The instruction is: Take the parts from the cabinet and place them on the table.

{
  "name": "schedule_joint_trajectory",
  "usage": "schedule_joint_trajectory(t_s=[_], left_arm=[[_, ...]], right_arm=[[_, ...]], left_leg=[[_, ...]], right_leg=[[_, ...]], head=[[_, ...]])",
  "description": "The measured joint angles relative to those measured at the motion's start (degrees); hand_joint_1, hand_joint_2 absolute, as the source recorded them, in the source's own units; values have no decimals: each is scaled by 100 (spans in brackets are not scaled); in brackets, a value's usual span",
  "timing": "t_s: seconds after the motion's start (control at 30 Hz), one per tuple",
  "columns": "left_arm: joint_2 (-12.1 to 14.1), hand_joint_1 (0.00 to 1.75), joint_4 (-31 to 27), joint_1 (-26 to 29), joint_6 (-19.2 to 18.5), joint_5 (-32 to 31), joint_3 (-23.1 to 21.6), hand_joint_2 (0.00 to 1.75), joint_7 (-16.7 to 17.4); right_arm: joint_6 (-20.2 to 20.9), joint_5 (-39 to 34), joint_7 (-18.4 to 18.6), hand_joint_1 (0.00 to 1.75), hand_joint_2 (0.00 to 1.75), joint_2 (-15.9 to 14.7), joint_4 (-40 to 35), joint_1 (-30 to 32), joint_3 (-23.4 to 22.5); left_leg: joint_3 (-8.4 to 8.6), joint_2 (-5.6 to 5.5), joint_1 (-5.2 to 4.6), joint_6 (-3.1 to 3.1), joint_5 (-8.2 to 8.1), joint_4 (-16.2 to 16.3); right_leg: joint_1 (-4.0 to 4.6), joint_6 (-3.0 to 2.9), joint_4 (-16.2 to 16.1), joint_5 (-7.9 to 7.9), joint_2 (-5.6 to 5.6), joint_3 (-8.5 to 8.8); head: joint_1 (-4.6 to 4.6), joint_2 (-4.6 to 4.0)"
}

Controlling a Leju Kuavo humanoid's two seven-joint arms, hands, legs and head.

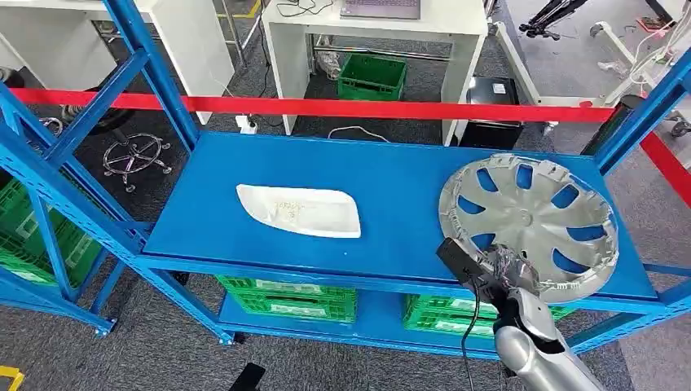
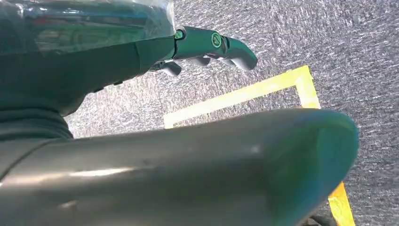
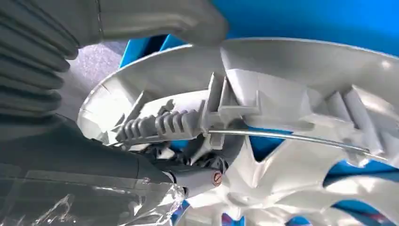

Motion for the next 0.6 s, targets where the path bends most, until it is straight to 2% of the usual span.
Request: schedule_joint_trajectory(t_s=[0.6], left_arm=[[0, 0, 0, -1, 20, 54, 2, 0, -4]], right_arm=[[-214, -170, -159, 175, 175, 11, 46, -35, -70]], left_leg=[[6, 14, 0, 0, 0, -1]], right_leg=[[0, 1, -2, 1, 5, 6]], head=[[2, 0]])
